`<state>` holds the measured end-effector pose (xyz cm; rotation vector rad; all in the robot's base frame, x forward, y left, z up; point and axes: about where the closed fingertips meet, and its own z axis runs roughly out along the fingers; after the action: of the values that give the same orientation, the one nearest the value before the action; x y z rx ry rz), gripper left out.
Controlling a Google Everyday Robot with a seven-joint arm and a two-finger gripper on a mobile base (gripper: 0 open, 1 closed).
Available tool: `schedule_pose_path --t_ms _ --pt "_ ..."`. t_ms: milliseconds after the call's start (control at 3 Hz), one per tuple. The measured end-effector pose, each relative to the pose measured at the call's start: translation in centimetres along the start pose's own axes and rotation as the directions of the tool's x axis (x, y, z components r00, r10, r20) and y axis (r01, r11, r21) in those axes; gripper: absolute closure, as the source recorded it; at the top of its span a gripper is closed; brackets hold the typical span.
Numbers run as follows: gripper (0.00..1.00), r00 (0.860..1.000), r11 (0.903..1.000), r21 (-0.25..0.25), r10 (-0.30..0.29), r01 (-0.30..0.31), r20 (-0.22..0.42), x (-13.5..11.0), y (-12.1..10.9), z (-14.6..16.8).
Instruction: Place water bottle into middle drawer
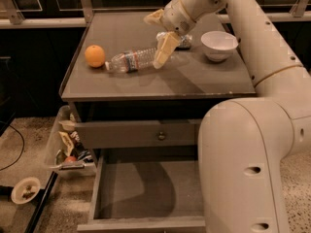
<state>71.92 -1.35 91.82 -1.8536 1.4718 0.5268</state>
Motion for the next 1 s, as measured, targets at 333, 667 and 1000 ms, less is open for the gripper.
schedule_pose_path --t_ms 333,667,1000 --pt "0.00 0.998 0.9988 -0.041 0.023 -0.025 -0.064 -0.1 -0.3 2.3" --pt "0.00 0.991 0.9969 -0.058 0.045 -0.053 -0.128 0.4 -0.5 3.9" --pt "0.00 0.981 0.9945 -0.065 0.069 -0.082 -0.182 1.4 -0.6 5.2"
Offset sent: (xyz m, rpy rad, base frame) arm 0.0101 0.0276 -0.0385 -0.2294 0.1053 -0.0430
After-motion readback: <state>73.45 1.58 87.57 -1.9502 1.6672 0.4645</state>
